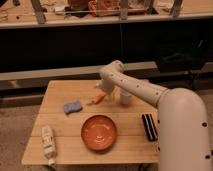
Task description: Place the pepper in the ceramic cup
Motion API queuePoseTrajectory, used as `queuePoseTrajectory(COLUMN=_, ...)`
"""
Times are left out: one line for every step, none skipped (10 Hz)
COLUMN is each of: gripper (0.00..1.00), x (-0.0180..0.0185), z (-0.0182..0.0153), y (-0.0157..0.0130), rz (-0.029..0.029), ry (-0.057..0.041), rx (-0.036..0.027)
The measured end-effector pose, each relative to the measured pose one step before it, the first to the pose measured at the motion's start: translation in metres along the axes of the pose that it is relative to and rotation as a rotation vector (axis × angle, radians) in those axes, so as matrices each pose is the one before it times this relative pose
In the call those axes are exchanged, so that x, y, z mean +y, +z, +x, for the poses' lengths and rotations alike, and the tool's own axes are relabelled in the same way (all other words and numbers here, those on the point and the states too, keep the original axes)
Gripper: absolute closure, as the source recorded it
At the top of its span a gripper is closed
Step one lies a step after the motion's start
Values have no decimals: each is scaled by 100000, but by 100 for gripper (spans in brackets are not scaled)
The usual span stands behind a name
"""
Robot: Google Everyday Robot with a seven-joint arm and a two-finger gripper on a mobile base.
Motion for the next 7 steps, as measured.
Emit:
queuePoseTrajectory(gripper=20, x=77, z=21, y=282, rz=-88, ry=-222, rx=-487)
queuePoseTrajectory(gripper=20, x=89, z=17, y=294, rz=-97, ry=-133, rx=-474)
queuePoseTrajectory(gripper=20, x=-101, z=-36, y=194, rz=140, ry=-145, rx=-406)
queuePoseTrajectory(gripper=20, x=-95, z=-76, y=176, rz=156, ry=-112, rx=-546)
queuePoseTrajectory(gripper=20, x=-95, z=-95, y=162, rz=70, ry=-141, rx=-526)
queuePoseTrajectory(gripper=20, x=7, z=-10, y=181, rz=-193, ry=-491, rx=-413)
queuePoseTrajectory(gripper=20, x=52, z=19, y=198, rz=-450, ry=-972, rx=-391)
